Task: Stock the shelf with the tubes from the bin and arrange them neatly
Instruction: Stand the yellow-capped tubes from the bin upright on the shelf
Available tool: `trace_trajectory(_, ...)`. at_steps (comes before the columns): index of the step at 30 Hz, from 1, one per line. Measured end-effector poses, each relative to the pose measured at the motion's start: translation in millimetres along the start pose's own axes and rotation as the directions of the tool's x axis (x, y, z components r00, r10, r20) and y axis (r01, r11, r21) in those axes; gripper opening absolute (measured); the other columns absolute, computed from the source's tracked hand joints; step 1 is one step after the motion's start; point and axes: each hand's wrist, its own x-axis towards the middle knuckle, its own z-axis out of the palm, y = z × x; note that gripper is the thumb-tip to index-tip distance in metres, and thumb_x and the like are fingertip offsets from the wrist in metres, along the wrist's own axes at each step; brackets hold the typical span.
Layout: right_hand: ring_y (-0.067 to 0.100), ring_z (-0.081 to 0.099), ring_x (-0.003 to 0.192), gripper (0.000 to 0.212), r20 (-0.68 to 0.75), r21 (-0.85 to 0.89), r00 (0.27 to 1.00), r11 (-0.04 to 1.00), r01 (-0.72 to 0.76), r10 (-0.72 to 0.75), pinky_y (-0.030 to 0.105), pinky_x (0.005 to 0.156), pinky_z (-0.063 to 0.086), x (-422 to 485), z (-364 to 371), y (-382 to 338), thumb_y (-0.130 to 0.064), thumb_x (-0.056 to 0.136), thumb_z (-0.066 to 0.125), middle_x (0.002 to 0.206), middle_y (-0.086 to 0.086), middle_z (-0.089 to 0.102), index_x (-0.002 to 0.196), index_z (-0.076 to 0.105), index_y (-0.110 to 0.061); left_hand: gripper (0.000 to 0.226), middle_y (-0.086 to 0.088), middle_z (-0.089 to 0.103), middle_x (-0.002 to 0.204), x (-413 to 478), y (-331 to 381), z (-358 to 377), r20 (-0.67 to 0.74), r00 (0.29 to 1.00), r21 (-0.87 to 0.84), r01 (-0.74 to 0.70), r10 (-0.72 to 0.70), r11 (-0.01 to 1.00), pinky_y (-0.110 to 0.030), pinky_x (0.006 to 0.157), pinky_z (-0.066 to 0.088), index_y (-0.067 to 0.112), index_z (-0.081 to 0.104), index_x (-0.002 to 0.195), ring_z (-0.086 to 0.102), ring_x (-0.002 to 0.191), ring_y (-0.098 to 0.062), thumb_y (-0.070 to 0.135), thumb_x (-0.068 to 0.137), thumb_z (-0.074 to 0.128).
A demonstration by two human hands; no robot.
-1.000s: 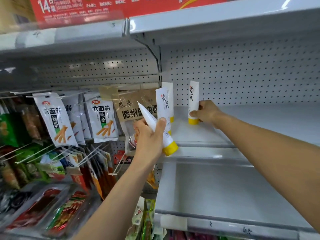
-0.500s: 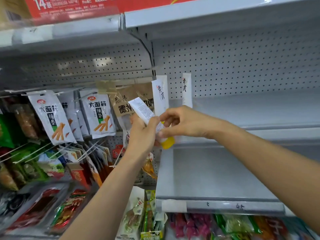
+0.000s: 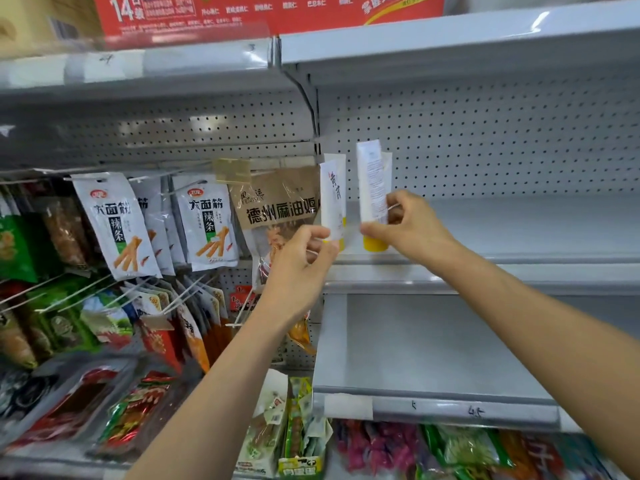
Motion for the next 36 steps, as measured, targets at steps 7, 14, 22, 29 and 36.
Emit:
trace_trajectory(7,0.021,0.064,0.096,0.045,-0.009,-0.059,0.992,0.991,-0.123,0.122,0.038,0.086,0.054,20.1,-2.4,23.2,-0.022,0.075,0.079,0.107,0.004,0.065,0.110,0.051,-0.015,0.029,0.015,0.056,0.096,-2.2,-7.1,3.5,0.007,1.000,0.141,0.011,-0.012,0.990,-0.033,0.086,0.049,0.025,0.052,0.123,0.054,0.089,0.000,0.033,0.096,0.053)
trace_trajectory(14,0.023,0.064,0.100,0.049,0.054,-0.058,0.987,0.987,-0.149,0.152,0.043,0.090,0.054,27.7,6.9,31.0,-0.018,0.075,0.078,0.112,0.007,0.065,0.115,0.051,-0.014,0.027,0.012,0.059,0.094,0.8,-7.6,8.0,0.009,0.999,0.144,0.035,-0.037,0.989,-0.039,0.088,0.051,0.027,0.053,0.121,0.058,0.092,-0.008,0.034,0.095,0.054)
trace_trajectory(22,0.021,0.062,0.105,0.055,0.070,-0.120,0.981,0.978,-0.172,0.181,0.037,0.091,0.052,25.2,7.7,28.9,-0.018,0.076,0.077,0.120,0.005,0.062,0.123,0.049,-0.011,0.026,0.012,0.059,0.092,-0.7,-10.5,8.8,0.037,0.998,0.131,0.040,-0.046,0.991,-0.042,0.088,0.052,0.025,0.054,0.120,0.058,0.090,-0.008,0.033,0.095,0.053)
trace_trajectory(29,0.021,0.052,0.113,0.040,-0.169,-0.324,0.984,0.946,-0.001,-0.057,0.037,0.093,0.045,-32.9,12.0,21.2,-0.026,0.086,0.064,0.123,0.002,0.055,0.123,0.053,-0.016,0.024,0.010,0.060,0.094,-21.5,-26.9,-0.7,0.085,0.996,0.146,0.001,-0.014,0.989,-0.038,0.086,0.053,0.022,0.058,0.118,0.060,0.087,-0.009,0.030,0.095,0.054)
trace_trajectory(36,0.016,0.057,0.093,0.025,0.065,-0.441,0.986,0.882,0.167,-0.154,0.037,0.081,0.048,-125.7,74.6,55.5,-0.022,0.087,0.061,0.103,-0.004,0.060,0.111,0.059,-0.016,0.019,0.009,0.061,0.087,-87.4,-106.2,2.3,0.208,0.967,0.210,0.104,-0.148,0.972,-0.031,0.077,0.050,0.019,0.061,0.111,0.059,0.078,-0.011,0.029,0.094,0.056)
